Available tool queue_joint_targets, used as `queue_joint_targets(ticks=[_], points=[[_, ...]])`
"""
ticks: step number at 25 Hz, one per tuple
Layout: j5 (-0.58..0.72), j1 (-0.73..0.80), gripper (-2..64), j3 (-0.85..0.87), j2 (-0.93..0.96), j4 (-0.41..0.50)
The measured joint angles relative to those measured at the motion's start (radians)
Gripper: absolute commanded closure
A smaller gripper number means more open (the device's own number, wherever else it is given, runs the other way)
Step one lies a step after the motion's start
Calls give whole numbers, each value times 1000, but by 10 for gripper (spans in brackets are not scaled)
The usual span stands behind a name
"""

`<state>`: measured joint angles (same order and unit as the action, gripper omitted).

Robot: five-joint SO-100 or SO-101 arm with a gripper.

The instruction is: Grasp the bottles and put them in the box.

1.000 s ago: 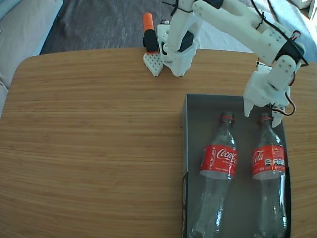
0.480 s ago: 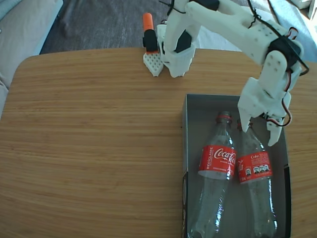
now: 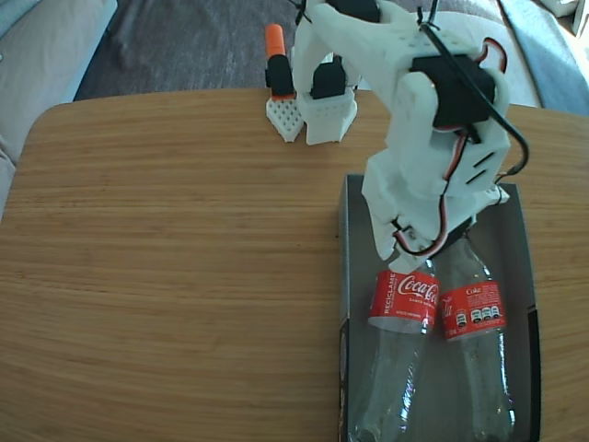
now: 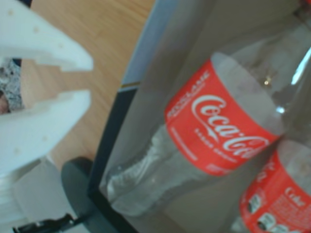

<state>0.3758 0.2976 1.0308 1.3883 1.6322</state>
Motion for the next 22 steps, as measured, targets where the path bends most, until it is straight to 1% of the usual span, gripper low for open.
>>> queue_joint_targets(ticks=[3, 5, 7, 11, 16, 20, 22], points=[[-98, -74, 616, 0, 0, -3], [-141, -103, 616, 6, 14, -43], [-156, -129, 616, 52, 63, -91], [-161, -198, 617, 221, 201, -196], [-161, -242, 617, 489, 413, -333], [-160, -262, 618, 681, 584, -417], [-160, -290, 618, 759, 655, -445]])
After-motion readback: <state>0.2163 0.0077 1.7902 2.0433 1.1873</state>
